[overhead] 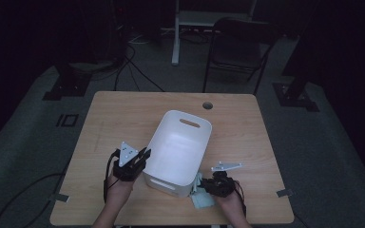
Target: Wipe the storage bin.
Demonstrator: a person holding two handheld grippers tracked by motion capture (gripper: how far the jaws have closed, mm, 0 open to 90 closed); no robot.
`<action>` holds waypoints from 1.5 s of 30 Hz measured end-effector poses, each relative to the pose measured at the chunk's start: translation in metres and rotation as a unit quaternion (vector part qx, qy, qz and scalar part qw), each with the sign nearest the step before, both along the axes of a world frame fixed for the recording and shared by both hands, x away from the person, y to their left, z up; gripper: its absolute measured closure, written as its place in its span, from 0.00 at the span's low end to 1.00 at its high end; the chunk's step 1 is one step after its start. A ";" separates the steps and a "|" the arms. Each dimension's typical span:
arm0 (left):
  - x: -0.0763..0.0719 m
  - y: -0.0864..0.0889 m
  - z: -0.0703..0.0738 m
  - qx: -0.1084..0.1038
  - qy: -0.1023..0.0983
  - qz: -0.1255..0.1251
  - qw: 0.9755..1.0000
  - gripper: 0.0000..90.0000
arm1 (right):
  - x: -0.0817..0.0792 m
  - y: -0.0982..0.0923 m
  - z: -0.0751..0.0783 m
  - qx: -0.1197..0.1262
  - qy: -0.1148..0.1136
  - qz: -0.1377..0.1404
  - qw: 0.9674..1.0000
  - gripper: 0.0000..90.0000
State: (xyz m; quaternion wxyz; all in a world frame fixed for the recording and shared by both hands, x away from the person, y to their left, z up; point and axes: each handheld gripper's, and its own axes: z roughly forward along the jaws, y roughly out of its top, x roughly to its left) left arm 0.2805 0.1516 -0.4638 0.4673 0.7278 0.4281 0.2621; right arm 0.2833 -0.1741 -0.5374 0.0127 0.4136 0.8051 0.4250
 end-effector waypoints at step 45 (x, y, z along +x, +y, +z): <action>0.000 -0.004 0.000 0.004 -0.003 -0.004 1.000 0.90 | 0.036 -0.017 0.006 0.017 -0.022 -0.028 0.999 0.93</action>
